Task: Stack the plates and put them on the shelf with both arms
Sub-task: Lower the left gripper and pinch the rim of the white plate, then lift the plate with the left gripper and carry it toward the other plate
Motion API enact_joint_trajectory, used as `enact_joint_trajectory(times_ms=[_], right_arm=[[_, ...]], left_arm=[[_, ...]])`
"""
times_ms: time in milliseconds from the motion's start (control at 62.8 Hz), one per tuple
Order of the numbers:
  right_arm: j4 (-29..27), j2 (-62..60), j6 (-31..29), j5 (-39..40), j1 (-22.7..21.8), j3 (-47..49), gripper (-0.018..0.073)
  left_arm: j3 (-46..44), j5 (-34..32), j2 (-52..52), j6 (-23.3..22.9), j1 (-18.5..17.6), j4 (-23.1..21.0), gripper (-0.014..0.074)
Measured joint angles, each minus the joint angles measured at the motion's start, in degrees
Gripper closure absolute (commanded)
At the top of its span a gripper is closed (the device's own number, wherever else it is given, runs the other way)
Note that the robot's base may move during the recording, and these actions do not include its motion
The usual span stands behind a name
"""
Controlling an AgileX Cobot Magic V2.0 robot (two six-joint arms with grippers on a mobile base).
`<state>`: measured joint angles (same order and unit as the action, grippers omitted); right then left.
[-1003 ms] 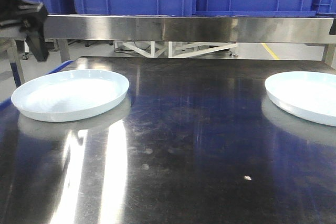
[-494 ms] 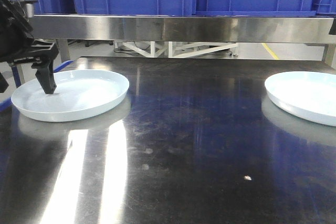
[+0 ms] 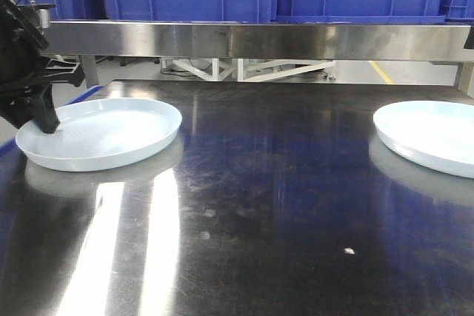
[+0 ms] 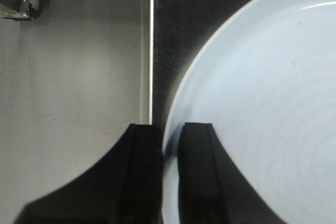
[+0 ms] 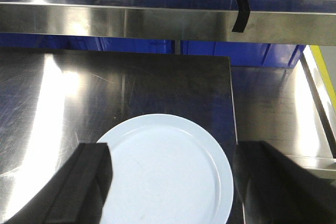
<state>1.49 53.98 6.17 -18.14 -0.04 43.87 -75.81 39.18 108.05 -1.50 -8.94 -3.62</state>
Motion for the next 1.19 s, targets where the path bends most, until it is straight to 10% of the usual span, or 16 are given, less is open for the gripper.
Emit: enact_joint_trajectory(times_ms=[446,1195], right_arm=[[0.00,0.00,0.00,0.00,0.00,0.00,-0.0032],[0.00,0.00,0.00,-0.04,0.00,0.00,-0.0032]], left_arm=[[-14.52,9.31,-1.01,0.00,-1.26,-8.54,0.0499],[-20.05,6.46,4.18,0.09,-20.68,-12.92,0.0493]])
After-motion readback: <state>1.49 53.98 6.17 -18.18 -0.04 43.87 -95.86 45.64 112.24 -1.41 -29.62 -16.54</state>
